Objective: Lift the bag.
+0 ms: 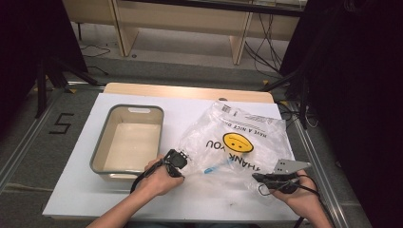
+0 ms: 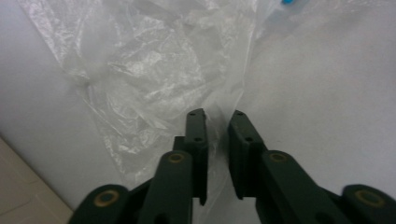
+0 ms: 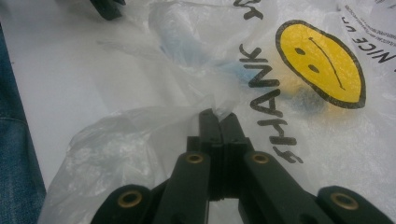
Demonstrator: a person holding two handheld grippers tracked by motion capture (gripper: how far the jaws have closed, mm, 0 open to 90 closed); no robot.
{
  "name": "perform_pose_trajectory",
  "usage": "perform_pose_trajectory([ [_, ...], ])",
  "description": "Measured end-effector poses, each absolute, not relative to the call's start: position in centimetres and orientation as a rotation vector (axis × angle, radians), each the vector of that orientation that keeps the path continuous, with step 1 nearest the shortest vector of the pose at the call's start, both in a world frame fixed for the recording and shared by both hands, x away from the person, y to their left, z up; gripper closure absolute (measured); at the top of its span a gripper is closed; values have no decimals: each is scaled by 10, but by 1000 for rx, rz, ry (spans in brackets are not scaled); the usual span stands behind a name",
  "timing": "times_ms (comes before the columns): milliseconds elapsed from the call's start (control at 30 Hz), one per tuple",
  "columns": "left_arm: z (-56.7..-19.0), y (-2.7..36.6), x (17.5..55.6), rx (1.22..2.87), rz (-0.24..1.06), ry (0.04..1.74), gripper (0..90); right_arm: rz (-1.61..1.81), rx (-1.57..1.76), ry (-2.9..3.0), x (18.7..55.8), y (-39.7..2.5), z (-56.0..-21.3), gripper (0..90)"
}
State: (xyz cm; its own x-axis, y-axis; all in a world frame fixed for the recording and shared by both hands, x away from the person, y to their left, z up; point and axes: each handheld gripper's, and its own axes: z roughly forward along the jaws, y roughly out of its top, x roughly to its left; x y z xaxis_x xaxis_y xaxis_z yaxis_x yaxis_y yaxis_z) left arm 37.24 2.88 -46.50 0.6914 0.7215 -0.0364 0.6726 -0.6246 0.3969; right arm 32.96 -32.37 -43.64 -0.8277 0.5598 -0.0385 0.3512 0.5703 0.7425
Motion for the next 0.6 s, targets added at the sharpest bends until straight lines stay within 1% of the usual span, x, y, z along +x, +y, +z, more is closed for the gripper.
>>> perform_pose_trajectory([
  [133, -465, 28, 372, 2527, 194, 1071, 887, 1114, 747, 2539, 330, -323, -437, 900],
  [333, -466, 29, 370, 2517, 208, 1049, 894, 1121, 742, 2538, 329, -322, -437, 900],
  [400, -465, 30, 369, 2501, 194, 1026, 895, 1128, 741, 2537, 329, -321, -437, 900],
  [467, -461, 31, 366, 2490, 195, 971, 895, 1136, 742, 2533, 329, -320, -436, 900],
  [600, -446, 33, 357, 2439, 239, 864, 896, 1167, 738, 2518, 328, -320, -433, 900],
])
